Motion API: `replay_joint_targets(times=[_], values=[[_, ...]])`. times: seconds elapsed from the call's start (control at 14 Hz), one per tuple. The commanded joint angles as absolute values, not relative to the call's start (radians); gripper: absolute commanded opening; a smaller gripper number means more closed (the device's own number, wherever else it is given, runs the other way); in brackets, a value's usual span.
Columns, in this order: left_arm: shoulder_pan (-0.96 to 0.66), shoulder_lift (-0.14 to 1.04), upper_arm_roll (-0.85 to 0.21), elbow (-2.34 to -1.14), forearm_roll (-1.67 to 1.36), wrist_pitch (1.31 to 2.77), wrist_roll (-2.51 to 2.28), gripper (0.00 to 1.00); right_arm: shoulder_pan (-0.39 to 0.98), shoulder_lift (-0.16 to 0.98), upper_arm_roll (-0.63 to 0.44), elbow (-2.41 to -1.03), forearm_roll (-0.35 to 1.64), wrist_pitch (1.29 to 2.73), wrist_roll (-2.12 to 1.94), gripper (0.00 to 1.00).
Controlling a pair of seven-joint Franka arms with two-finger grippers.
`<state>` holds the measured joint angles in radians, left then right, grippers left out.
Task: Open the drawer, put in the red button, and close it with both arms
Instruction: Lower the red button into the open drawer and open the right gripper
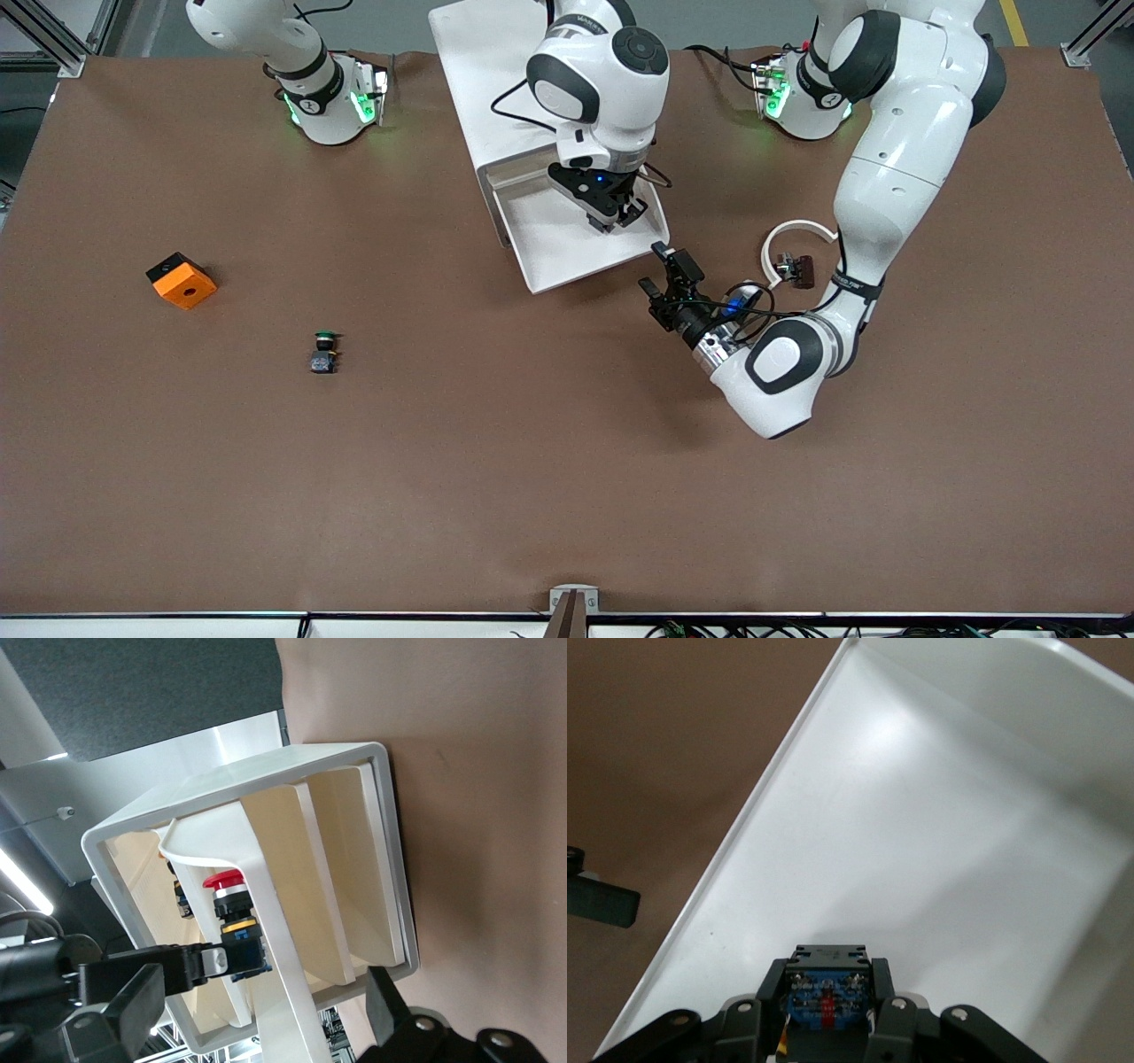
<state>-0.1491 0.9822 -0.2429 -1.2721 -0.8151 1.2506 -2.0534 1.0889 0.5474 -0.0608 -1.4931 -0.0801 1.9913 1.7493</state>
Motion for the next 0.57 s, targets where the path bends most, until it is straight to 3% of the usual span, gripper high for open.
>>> replay_joint_targets(times=[0.0,0.5], values=[[-0.135,0.942,-0.25,-1.253,-0.749,1.243,-1.973,1.0,1.095,0.546,-0.063,-1.491,-0.109,1.996,1.75,1.0],[-0.178,0.855,-0.25,-1.23,-0.519,1.299,-1.538,1.0,1.019,0.508,-0.067,-1.428,-0.1,1.982,1.586,1.0]])
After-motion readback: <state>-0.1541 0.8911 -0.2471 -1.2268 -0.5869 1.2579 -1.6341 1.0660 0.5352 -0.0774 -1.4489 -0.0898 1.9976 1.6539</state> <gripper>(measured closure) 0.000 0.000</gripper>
